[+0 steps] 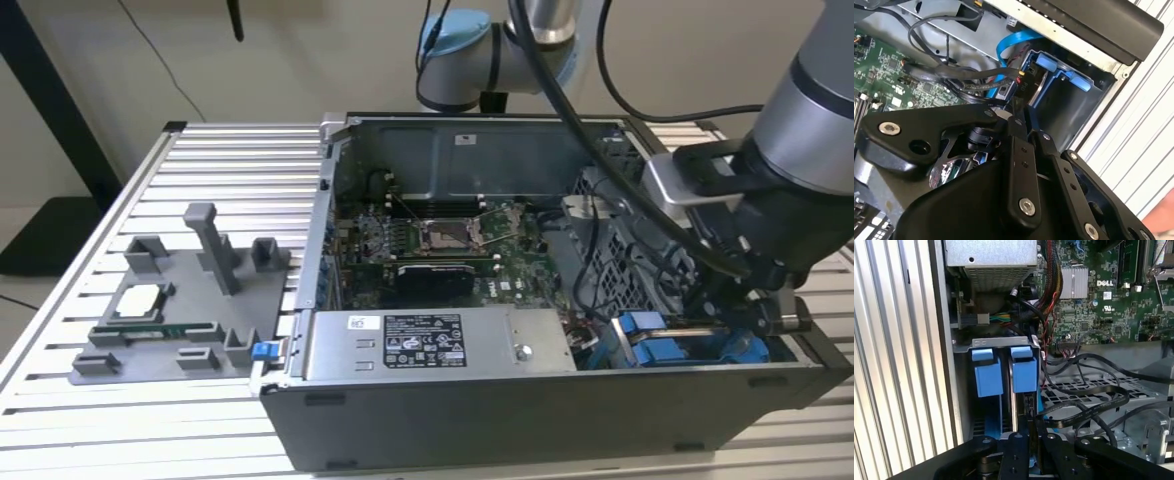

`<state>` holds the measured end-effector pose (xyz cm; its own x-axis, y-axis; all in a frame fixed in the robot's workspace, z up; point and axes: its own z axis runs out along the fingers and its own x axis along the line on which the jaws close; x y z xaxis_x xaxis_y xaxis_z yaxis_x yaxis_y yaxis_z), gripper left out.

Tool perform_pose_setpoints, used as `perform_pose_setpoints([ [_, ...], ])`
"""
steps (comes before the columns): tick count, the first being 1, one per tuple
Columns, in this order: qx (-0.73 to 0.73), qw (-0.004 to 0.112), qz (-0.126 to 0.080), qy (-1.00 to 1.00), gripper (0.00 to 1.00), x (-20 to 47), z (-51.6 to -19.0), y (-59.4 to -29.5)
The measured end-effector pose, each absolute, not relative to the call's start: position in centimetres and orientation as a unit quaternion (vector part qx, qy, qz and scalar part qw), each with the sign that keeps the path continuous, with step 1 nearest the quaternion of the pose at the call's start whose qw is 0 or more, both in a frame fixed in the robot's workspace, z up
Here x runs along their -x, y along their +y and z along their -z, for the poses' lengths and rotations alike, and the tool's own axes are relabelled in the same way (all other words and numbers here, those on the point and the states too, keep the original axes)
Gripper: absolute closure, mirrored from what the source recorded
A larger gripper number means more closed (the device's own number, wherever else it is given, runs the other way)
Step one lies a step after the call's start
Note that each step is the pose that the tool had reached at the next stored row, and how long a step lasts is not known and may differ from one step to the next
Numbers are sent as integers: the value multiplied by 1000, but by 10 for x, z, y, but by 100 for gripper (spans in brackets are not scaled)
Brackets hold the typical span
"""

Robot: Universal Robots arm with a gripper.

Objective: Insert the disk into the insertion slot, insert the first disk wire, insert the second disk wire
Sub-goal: 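Insert the second disk wire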

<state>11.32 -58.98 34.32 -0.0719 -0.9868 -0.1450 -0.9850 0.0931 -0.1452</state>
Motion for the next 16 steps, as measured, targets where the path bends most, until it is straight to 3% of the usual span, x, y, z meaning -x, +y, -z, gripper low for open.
perform_pose_setpoints([
  [16, 659, 103, 6, 745, 100, -113, -336, -584],
])
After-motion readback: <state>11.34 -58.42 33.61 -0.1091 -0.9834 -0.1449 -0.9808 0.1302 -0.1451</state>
